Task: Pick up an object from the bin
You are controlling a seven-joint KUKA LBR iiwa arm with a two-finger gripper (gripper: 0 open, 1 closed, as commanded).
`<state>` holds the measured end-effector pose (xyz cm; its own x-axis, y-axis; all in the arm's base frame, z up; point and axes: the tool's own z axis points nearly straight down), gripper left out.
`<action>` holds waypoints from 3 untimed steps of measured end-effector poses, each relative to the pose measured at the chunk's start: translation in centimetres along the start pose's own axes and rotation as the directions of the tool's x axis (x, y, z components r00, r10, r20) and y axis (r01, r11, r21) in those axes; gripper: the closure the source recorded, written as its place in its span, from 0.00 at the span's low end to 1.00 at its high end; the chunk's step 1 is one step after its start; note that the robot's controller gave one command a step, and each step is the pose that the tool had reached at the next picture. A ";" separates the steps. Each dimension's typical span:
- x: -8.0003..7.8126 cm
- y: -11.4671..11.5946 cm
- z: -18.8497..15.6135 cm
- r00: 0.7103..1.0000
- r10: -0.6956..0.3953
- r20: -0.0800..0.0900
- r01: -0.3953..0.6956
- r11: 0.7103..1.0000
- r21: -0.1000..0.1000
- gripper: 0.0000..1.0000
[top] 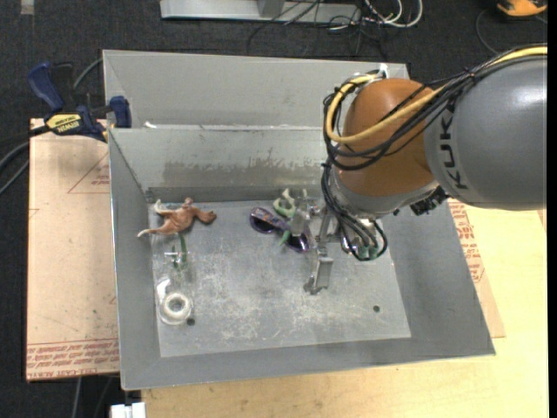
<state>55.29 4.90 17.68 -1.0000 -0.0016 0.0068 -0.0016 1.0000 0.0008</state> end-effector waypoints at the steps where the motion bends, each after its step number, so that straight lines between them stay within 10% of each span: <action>1: -0.2 0.0 -0.4 1.000 0.002 0.008 -0.002 1.000 0.000 0.00; 2: -4.4 0.9 7.4 0.975 0.222 0.007 -0.222 0.975 -0.003 0.00; 3: -7.7 1.7 3.3 0.987 0.161 0.009 -0.161 0.987 -0.002 0.00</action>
Offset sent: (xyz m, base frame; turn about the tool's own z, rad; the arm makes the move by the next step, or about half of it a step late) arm 0.0582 0.0129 -0.1068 0.3113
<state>63.00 6.60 14.36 -0.9872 0.1592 -0.0024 0.1592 0.9872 0.0015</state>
